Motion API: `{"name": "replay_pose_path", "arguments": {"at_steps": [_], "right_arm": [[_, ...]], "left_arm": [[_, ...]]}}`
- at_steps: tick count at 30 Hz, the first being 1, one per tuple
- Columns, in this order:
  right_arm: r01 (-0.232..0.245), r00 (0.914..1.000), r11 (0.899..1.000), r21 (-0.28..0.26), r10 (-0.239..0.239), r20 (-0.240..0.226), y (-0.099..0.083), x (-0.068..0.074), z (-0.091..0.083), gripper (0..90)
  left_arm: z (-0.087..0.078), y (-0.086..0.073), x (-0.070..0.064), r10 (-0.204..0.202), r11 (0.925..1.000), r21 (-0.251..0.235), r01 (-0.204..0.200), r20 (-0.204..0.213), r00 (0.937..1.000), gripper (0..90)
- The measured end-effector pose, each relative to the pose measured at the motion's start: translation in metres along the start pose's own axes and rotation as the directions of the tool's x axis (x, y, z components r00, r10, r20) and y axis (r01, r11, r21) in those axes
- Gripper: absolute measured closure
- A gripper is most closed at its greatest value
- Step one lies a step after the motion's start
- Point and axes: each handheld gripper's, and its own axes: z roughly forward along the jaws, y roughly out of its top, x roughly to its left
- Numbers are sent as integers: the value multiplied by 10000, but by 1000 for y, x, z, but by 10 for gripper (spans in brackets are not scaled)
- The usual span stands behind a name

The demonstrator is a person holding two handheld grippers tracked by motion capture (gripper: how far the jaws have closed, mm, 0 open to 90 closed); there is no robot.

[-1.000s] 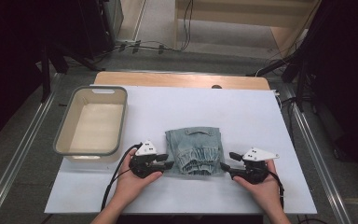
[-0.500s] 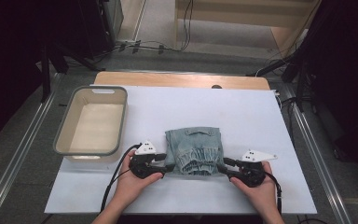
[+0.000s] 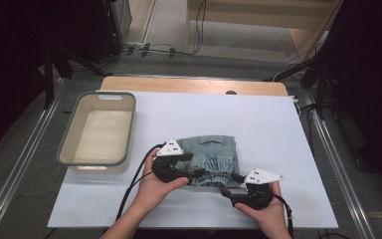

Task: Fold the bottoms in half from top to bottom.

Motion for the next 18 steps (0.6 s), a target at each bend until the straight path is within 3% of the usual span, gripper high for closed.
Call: {"name": "replay_pose_path", "arguments": {"at_steps": [4,6,9,10,12,18], "right_arm": [[13,9973,10000,-52,-9,730,0,6,3,382],[-191,9963,9996,-190,206,840,-1,5,1,449],[-392,9970,9988,-305,411,656,-3,3,-1,515],[-404,9972,9987,-302,422,615,-3,3,-1,548],[-478,9978,9985,-252,489,451,-3,4,-1,627],[-648,9968,9978,-150,654,452,-5,4,-3,810]], "left_arm": [[18,14,-12,228,9997,68,-229,129,9997,251],[28,20,-18,448,9988,183,-451,184,9988,252],[41,26,-26,801,9958,413,-815,353,9962,251],[47,28,-29,986,9929,630,-1009,380,9944,247],[58,29,-29,937,9883,1162,-991,509,9943,211],[77,21,-25,1035,9742,2019,-1009,-25,9946,190]]}}
